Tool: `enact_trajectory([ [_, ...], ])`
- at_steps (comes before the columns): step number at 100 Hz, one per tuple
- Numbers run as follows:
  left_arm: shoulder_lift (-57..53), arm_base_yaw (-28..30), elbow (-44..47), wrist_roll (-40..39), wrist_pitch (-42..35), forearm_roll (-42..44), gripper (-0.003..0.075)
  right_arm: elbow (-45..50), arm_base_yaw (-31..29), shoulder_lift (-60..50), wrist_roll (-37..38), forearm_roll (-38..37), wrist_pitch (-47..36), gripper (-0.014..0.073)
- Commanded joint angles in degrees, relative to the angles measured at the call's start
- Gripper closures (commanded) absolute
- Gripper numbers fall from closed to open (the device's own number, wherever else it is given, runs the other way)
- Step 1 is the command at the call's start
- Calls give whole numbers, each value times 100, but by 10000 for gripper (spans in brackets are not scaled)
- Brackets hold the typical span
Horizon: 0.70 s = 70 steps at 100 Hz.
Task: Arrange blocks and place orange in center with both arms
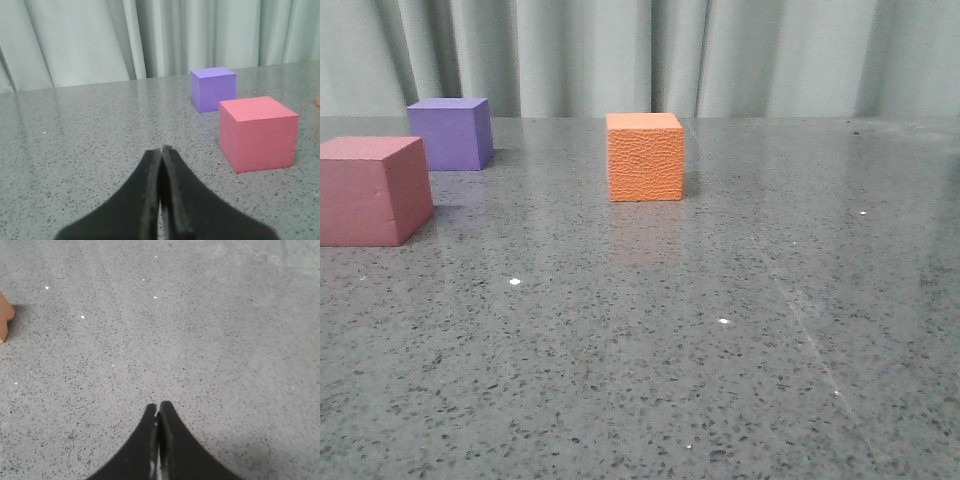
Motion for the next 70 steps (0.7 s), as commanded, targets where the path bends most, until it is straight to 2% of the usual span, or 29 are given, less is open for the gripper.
enact_trajectory([
  [1,-184,-49,321,-39,-424,-42,739,339,-32,-237,-15,-211,-922,661],
  [16,-184,-49,321,-39,-424,-42,739,1435,-53,-988,-45,-203,-2008,661],
  [30,-184,-49,321,-39,-424,-42,739,2124,-343,-1852,-197,10,-2234,661],
  [56,-184,-49,321,-39,-424,-42,739,2919,-1251,-3200,-2346,1605,-2694,661],
  [70,-184,-49,321,-39,-424,-42,739,3369,-1505,-3604,-2570,1984,-3194,661],
])
